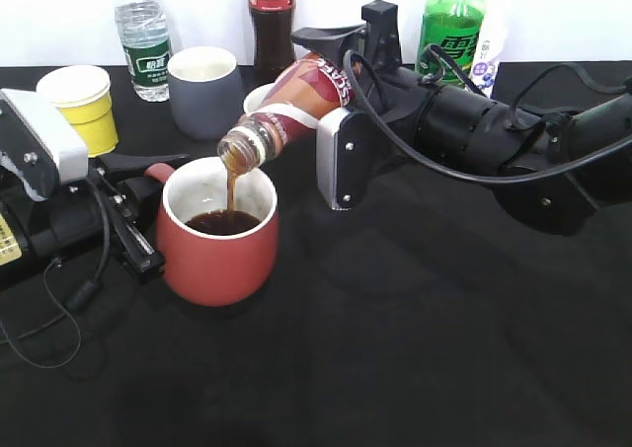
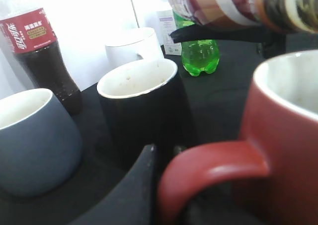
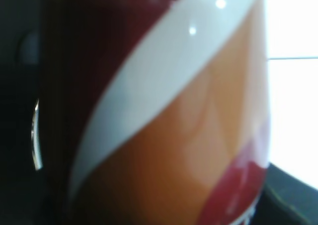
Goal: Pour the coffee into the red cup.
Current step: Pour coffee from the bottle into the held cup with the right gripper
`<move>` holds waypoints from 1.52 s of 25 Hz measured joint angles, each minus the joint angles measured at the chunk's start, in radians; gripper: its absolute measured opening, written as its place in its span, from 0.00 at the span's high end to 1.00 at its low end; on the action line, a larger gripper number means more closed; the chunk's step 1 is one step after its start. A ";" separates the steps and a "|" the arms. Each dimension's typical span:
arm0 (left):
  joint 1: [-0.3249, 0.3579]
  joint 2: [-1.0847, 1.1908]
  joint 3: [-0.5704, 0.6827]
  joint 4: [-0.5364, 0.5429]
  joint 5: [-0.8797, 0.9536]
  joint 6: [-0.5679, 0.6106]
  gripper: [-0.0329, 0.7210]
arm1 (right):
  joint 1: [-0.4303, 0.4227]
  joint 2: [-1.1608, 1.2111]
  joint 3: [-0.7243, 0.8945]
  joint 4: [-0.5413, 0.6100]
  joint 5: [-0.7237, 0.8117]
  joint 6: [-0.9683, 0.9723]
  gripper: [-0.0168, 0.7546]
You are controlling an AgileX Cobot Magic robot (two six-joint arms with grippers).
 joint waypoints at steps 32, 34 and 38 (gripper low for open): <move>0.000 0.000 0.000 0.003 0.007 0.003 0.87 | 0.000 0.000 0.000 0.000 -0.001 -0.043 0.29; 0.000 0.000 0.000 0.003 0.007 0.003 0.87 | 0.000 0.000 0.000 0.000 -0.001 -0.043 0.29; 0.000 0.000 0.000 0.003 0.007 0.003 0.87 | 0.000 0.000 0.000 0.001 -0.001 -0.045 0.29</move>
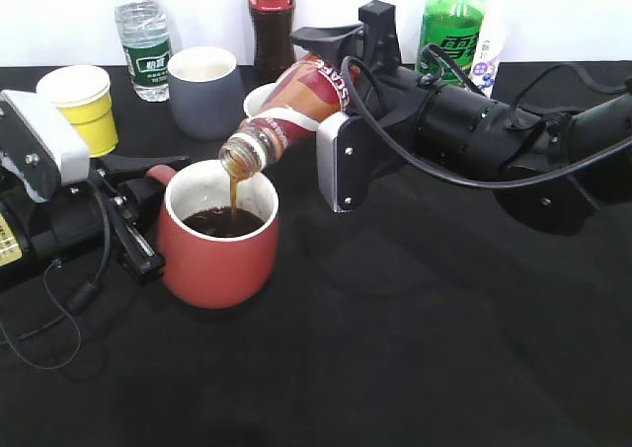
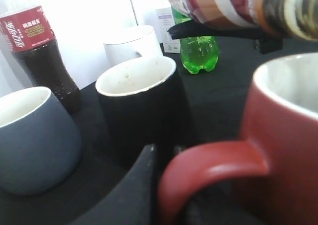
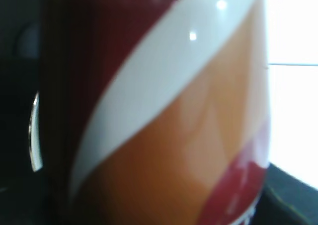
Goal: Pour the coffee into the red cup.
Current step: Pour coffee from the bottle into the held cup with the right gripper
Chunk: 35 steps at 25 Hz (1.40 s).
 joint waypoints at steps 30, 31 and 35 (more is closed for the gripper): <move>0.000 0.000 0.000 0.000 0.001 0.000 0.86 | 0.000 0.000 0.000 0.003 -0.003 -0.027 0.29; 0.000 0.000 0.000 0.000 0.001 0.000 0.86 | 0.000 0.000 0.000 0.003 -0.003 -0.027 0.29; 0.000 0.000 0.000 0.000 0.001 0.000 0.86 | 0.000 0.000 0.000 0.002 -0.004 -0.030 0.29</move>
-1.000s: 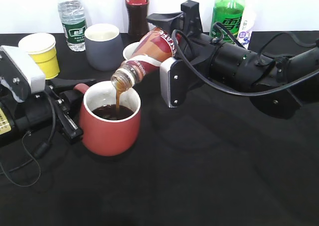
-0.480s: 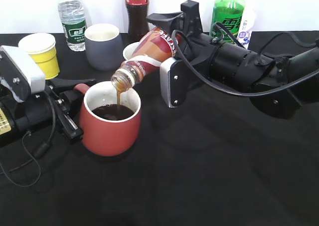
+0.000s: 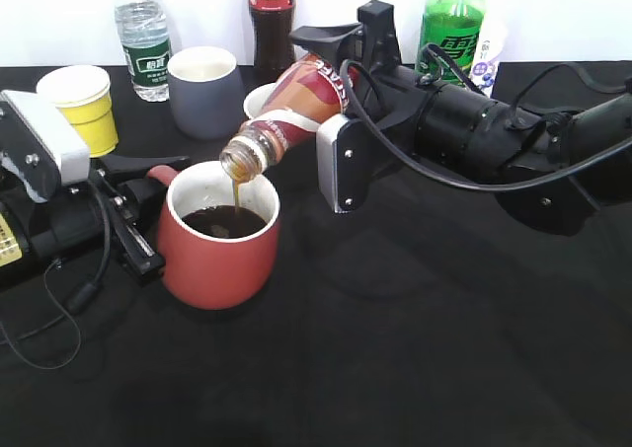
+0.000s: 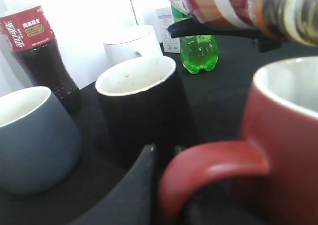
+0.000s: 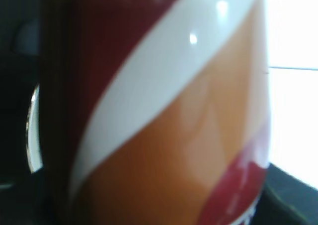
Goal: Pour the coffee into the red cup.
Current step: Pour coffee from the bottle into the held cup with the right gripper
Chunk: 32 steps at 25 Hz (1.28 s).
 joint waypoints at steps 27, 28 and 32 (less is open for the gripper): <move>0.000 0.000 0.000 -0.007 0.000 0.001 0.86 | 0.000 0.000 0.000 -0.004 -0.003 0.042 0.29; 0.000 0.000 0.000 -0.010 0.000 0.001 0.86 | 0.000 0.000 0.000 -0.008 -0.003 0.057 0.29; 0.000 0.000 0.000 -0.015 -0.004 0.001 0.86 | 0.000 0.000 0.000 -0.018 -0.003 0.135 0.29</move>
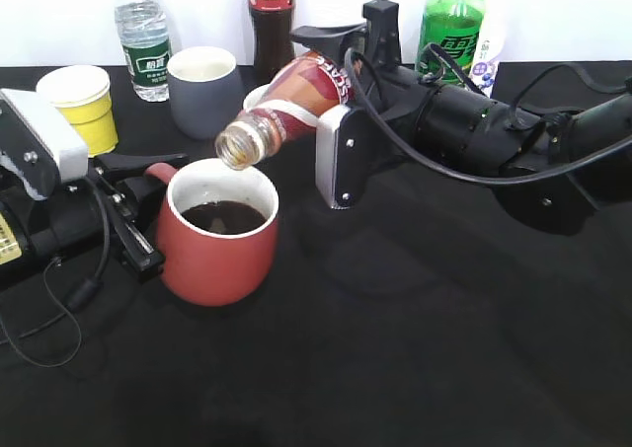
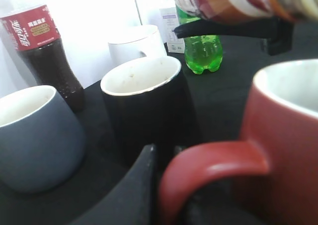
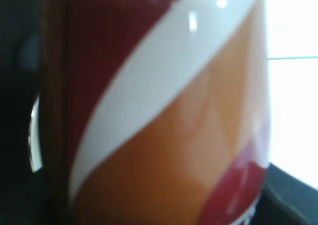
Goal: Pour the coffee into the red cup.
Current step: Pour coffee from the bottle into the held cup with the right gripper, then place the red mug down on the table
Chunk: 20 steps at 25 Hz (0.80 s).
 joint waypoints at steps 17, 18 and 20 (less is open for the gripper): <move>0.000 -0.046 0.027 -0.189 -0.004 0.001 0.86 | 0.000 0.000 0.007 -0.004 0.000 1.225 0.29; 0.000 -0.075 0.038 -0.218 -0.005 0.001 0.86 | 0.000 0.000 0.007 -0.003 0.000 1.230 0.29; 0.000 -0.135 0.059 -0.277 -0.009 0.002 0.86 | 0.000 0.000 0.007 -0.003 0.000 1.232 0.29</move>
